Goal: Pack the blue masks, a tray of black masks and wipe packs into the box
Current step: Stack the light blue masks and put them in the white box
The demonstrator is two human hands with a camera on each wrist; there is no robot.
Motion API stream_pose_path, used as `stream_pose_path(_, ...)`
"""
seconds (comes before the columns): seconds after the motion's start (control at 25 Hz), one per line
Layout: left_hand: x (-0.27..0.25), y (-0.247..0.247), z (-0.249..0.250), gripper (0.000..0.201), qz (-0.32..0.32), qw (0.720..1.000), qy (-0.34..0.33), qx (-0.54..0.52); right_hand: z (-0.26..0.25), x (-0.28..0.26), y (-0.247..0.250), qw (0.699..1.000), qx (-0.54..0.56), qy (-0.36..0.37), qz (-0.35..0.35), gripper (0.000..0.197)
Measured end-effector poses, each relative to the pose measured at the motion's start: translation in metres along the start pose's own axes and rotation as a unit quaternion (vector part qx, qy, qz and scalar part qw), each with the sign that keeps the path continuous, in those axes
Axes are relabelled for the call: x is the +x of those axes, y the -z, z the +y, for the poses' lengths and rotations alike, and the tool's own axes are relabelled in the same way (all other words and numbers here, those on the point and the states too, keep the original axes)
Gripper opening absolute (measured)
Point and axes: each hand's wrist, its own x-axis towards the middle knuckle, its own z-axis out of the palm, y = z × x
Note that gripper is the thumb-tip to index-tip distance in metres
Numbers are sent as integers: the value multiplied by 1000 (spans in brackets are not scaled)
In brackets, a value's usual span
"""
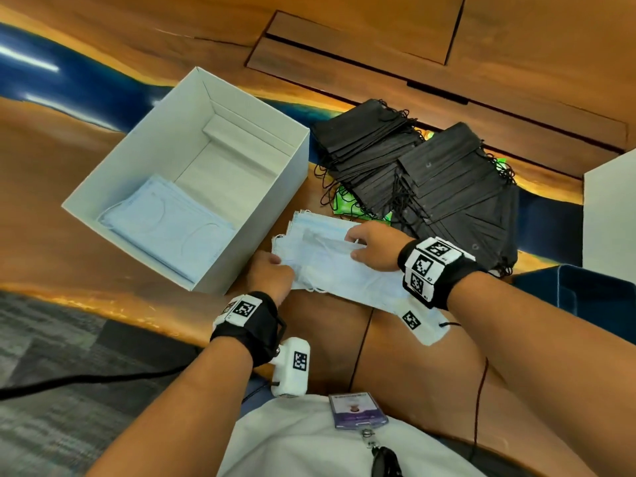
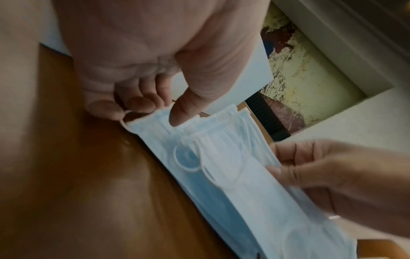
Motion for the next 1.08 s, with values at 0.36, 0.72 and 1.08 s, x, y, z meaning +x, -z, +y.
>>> stream_pose_path(0.36, 9, 1, -8, 50, -10, 997, -54, 50, -26, 29, -24, 980, -188, -66, 2, 95)
stream_pose_path(0.72, 16, 4, 10, 33, -46, 992, -102, 59, -23, 31, -26, 995, -89, -26, -36, 37)
stream_pose_path(1.08, 11, -12, 23, 54, -89, 988, -82, -100, -3, 16, 12, 937, 347, -41, -9, 36)
